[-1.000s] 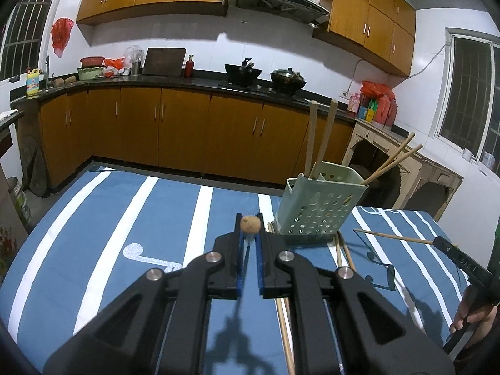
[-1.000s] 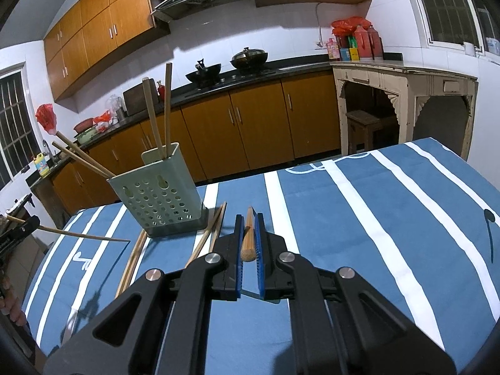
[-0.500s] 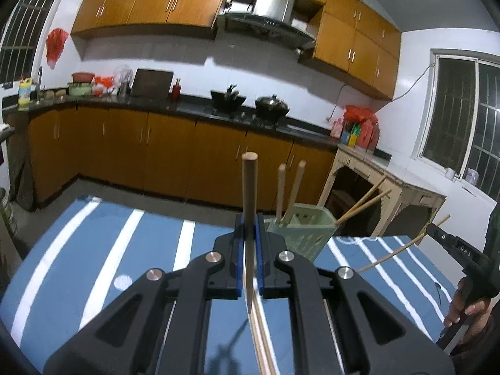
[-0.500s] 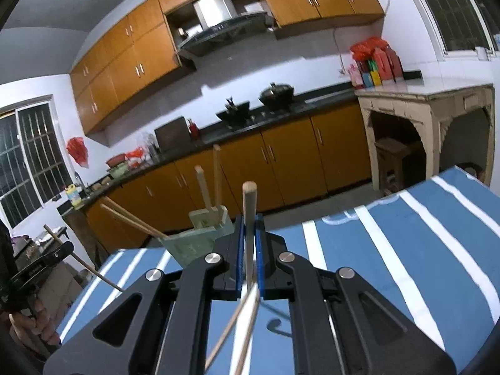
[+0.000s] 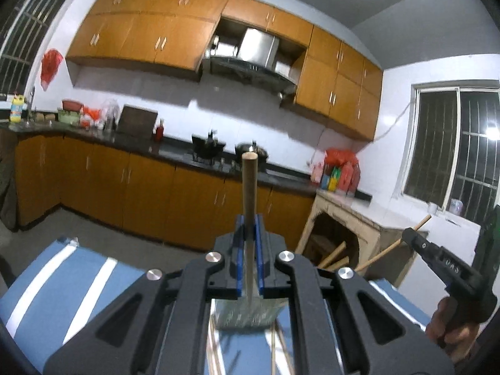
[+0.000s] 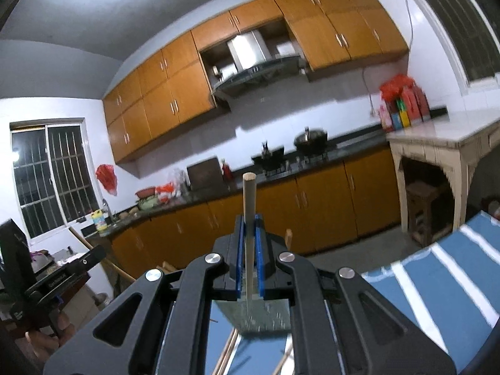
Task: Organize utensils
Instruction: 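Raise both chopsticks upright above the green holder, then lower the chopsticks into the holder and open both tools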
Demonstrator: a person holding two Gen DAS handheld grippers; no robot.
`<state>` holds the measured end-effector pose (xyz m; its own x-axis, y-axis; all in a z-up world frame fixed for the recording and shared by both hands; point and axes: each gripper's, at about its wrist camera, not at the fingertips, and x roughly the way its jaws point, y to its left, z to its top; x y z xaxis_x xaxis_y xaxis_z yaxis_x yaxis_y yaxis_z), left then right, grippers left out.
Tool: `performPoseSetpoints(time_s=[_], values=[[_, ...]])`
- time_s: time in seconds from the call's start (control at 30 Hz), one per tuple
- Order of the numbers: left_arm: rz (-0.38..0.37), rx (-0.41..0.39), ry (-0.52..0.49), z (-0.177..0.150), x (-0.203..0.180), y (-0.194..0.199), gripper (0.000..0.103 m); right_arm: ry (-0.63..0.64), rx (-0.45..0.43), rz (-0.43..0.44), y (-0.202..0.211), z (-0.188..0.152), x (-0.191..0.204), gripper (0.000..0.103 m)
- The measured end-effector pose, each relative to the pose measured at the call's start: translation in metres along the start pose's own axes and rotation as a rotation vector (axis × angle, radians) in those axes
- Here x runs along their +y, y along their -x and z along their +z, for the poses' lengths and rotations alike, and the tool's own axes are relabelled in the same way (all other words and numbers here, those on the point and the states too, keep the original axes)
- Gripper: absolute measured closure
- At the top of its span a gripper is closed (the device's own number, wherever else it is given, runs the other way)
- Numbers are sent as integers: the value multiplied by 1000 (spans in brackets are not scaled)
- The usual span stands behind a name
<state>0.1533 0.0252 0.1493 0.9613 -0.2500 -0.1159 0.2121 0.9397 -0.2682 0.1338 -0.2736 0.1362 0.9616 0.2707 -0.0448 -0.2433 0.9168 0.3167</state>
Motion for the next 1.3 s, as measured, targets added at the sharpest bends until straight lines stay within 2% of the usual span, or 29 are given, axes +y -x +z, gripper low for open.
performPoseSetpoints(time_s=[0.17, 0.3, 0.5, 0.67, 0.87, 1.0, 1.07, 1.13, 1.3], values=[[31, -78, 32, 13, -9, -16, 95, 7, -35, -25, -18, 2, 3, 96], [49, -94, 62, 16, -10, -35, 95, 23, -52, -48, -35, 1, 5, 96], [70, -33, 74, 2, -6, -60, 95, 0, -84, -62, -44, 12, 2, 96], [69, -19, 80, -4, -2, -68, 95, 22, -94, -64, -52, 19, 6, 96], [72, 1, 61, -11, -3, -79, 95, 44, -20, -83, -73, -6, 5, 96], [84, 76, 62, -15, 1, -96, 95, 71, 117, -113, -94, -31, 1, 94], [88, 91, 73, -20, 7, -95, 90, 60, 142, -111, -90, -39, -2, 87], [99, 96, 78, -20, 11, -93, 81, 58, 125, -117, -80, -39, -3, 59], [111, 80, 74, -16, 18, -74, 77, 61, 112, -116, -54, -34, -4, 59]])
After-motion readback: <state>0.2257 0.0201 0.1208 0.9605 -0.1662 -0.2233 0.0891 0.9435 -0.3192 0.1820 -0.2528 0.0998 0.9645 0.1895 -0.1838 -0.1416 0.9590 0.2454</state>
